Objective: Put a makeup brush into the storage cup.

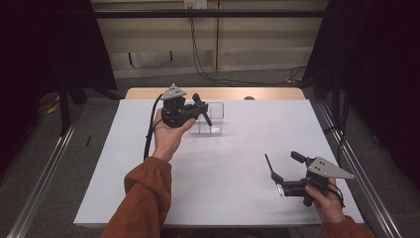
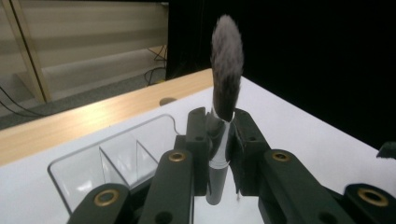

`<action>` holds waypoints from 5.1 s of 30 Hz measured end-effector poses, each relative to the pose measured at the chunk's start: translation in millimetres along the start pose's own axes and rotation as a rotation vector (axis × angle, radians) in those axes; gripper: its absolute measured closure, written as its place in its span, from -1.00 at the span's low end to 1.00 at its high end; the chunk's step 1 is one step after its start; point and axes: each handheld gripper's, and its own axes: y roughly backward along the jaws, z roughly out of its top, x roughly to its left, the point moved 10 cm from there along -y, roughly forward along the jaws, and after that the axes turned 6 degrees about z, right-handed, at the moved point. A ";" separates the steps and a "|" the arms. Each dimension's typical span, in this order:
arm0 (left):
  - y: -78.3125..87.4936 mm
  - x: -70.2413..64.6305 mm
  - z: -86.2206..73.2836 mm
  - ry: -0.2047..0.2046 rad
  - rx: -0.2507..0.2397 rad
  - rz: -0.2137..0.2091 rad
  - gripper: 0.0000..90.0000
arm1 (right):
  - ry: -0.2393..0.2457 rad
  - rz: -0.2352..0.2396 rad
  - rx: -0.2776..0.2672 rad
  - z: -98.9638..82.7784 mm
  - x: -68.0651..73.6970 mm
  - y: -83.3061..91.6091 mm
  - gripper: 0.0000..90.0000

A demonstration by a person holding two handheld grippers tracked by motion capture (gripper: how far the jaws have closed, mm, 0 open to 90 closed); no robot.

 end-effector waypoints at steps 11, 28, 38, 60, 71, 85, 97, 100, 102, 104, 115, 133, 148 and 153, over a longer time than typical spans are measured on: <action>-28.3 8.9 6.2 0.006 -0.025 0.051 0.76 | 0.012 0.004 0.000 -0.1 0.6 -0.4 -1.00; -55.0 18.0 0.0 -0.016 -0.022 0.085 0.76 | 0.007 0.014 0.003 -1.7 1.2 -0.4 -1.00; -65.4 23.7 -12.4 -0.019 0.035 0.093 0.76 | 0.007 0.020 0.003 -2.5 2.5 -1.4 -1.00; -82.6 24.9 -33.2 -0.038 0.118 0.084 0.76 | -0.001 0.024 0.004 -3.1 2.8 -1.8 -1.00; -87.3 20.9 -39.4 -0.047 0.137 0.077 0.76 | -0.002 0.024 0.001 -2.6 2.7 -1.0 -1.00; -83.8 25.0 -39.1 -0.051 0.120 0.129 0.26 | -0.009 0.020 -0.001 -2.8 1.3 -1.0 -1.00; -66.7 28.9 -41.5 -0.004 0.080 0.124 -0.48 | -0.003 0.015 0.005 -3.2 1.0 -1.1 -1.00; -61.6 30.2 -42.2 0.003 0.070 0.126 -0.65 | -0.001 0.011 0.003 -2.8 0.8 -0.5 -1.00; -57.6 29.5 -41.4 0.000 0.060 0.123 -0.72 | 0.001 0.008 0.001 -2.4 0.6 0.2 -1.00; -52.0 28.4 -40.4 0.003 0.042 0.109 -0.77 | 0.001 0.004 0.002 -2.6 0.2 0.6 -1.00; -9.0 40.5 -41.3 -0.010 0.008 0.122 -0.88 | -0.004 -0.017 0.001 -2.7 -2.2 3.0 -1.00; 40.8 39.6 -54.9 -0.002 -0.082 0.145 -0.89 | -0.013 -0.035 -0.006 -1.7 -4.4 4.7 -1.00; 84.3 28.5 -79.5 -0.033 -0.095 0.144 -0.90 | -0.010 -0.038 -0.005 -2.1 -4.5 6.5 -1.00; 97.8 32.0 -88.7 -0.023 -0.098 0.155 -0.91 | -0.010 -0.039 -0.003 -2.4 -4.6 6.8 -1.00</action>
